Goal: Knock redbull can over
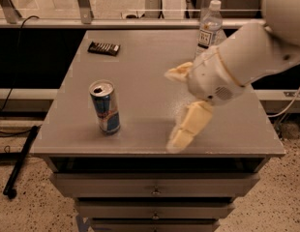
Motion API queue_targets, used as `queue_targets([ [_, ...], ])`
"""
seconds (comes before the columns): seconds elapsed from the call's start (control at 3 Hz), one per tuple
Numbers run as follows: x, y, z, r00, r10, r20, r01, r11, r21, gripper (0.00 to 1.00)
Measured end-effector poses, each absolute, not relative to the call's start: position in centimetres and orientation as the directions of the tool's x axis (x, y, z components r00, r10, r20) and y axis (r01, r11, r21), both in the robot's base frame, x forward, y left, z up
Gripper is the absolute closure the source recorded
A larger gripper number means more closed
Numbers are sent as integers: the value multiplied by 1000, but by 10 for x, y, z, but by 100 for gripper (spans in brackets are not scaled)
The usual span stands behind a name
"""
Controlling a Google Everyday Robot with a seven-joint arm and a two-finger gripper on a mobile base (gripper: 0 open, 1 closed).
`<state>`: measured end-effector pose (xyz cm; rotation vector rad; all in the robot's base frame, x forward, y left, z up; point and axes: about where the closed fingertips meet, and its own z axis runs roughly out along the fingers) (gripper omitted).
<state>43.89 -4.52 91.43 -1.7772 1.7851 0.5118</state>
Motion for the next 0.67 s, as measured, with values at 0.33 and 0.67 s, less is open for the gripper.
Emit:
queue_targets([
  [0.33, 438, 24, 909, 110, -641, -760, -993, -35, -114, 0],
  [0.67, 438, 72, 906, 132, -531, -837, -991, -78, -107, 0],
])
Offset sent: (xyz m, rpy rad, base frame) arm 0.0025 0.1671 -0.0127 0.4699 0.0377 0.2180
